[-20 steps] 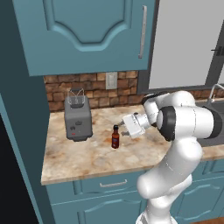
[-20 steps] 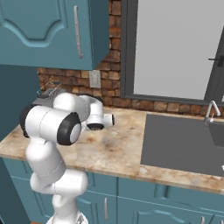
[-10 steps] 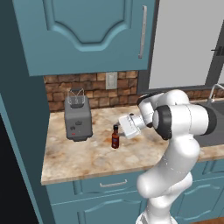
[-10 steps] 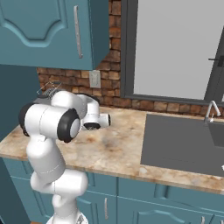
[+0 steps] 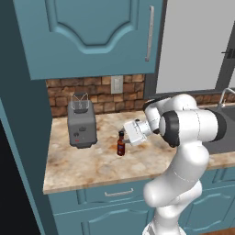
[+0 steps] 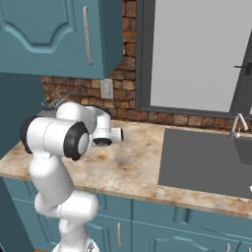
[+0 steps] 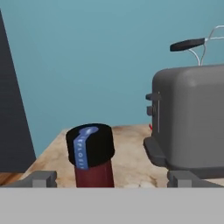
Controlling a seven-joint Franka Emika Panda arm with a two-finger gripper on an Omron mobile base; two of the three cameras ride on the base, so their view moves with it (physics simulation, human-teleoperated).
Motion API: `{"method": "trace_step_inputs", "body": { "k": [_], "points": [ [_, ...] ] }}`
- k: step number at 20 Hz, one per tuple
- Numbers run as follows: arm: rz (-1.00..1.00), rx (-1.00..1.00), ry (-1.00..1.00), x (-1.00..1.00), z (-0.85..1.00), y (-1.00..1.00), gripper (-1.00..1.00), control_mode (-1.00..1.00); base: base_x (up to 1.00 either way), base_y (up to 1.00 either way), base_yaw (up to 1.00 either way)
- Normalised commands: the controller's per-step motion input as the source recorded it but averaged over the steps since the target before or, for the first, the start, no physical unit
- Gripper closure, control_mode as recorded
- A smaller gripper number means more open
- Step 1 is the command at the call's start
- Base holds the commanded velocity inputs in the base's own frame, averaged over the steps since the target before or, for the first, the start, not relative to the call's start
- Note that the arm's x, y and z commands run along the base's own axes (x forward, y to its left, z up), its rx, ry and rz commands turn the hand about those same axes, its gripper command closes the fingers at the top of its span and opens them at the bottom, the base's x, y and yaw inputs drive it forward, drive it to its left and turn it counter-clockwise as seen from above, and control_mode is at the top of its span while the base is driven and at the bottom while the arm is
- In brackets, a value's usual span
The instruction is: Place the condiment bottle and mayonnaise from the counter to the top shelf of the fridge. If the existing items in the fridge are on the top shelf, move them to other shelves.
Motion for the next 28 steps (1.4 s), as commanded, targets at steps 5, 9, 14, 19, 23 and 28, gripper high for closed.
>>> {"method": "trace_step_inputs", "body": {
  "k": [5,9,14,19,23,28],
  "points": [
    [0.0,0.0,0.0,0.0,-0.06,0.03,-1.0,-1.0,0.0,0.0,0.0],
    [0.0,0.0,0.0,0.0,-0.14,0.07,-1.0,-1.0,0.0,0.0,0.0],
    [0.0,0.0,0.0,0.0,-0.12,0.05,-1.0,-1.0,0.0,0.0,0.0],
    [0.0,-0.01,0.01,0.01,-0.1,0.0,1.0,-1.0,0.0,0.0,0.0],
    [0.0,0.0,0.0,0.0,0.0,0.0,1.0,-1.0,0.0,0.0,0.0],
    [0.0,0.01,-0.03,-0.35,0.3,-0.02,1.0,-1.0,0.0,0.0,0.0]
  ]
}}
